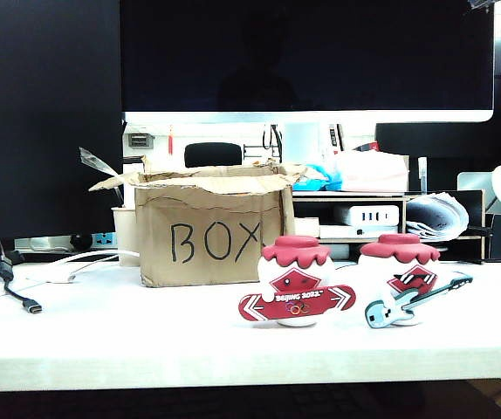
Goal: Put the doll that is least similar in size compared to the others into the paper box.
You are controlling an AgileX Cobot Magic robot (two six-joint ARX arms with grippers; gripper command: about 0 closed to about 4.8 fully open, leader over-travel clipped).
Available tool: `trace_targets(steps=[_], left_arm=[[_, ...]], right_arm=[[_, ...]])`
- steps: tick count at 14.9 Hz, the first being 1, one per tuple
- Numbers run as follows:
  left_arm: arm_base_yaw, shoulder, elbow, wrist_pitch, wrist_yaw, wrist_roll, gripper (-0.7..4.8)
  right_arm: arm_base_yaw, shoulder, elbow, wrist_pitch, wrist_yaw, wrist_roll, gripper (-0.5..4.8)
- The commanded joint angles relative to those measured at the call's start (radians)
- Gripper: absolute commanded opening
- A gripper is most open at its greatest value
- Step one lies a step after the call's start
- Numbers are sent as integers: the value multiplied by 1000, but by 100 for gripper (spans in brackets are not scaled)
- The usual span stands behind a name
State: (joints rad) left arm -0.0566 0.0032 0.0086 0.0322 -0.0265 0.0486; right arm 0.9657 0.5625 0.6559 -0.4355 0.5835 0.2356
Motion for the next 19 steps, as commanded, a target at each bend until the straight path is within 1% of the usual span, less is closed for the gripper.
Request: trace_targets(steps=[1,2,3,4,5,6,7,8,9,10,12,13,15,16,19], left_arm=[[1,0,1,7,4,0,-5],[1,0,1,7,6,0,-5],[0,0,1,6,4,0,-5],[1,0,1,7,4,0,-5],[1,0,1,7,5,0,-5],[0,0,1,7,5,0,-5],[0,0,1,7,5,0,-5],[0,0,1,6,4,0,-5],[0,0,1,6,5,0,-5],[0,0,1,6,5,0,-5],[1,0,1,6,5,0,-5],[0,0,1,7,5,0,-5],[1,0,1,6,5,0,-5],[1,0,1,6,5,0,-5],[1,0,1,6,5,0,-5]], right_arm=[[-170,-89,4,17,-1,-55,27],[-235,-110,4,21,-2,-55,27],[-375,-157,4,21,-18,-47,27],[-483,-186,4,21,-80,-45,27],[-555,-203,4,21,-140,-45,27],[-685,-224,4,21,-229,-45,27],[-774,-235,2,20,-285,-47,27],[-854,-249,-10,25,-365,-49,27],[-951,-285,-55,45,-428,-53,27],[-1001,-324,-110,66,-430,-53,27],[-1036,-397,-200,92,-451,-52,27],[-1037,-430,-246,116,-452,-52,27],[-1030,-498,-351,196,-492,-52,27],[-1030,-516,-391,222,-519,-52,27],[-1028,-541,-492,292,-542,-52,27]])
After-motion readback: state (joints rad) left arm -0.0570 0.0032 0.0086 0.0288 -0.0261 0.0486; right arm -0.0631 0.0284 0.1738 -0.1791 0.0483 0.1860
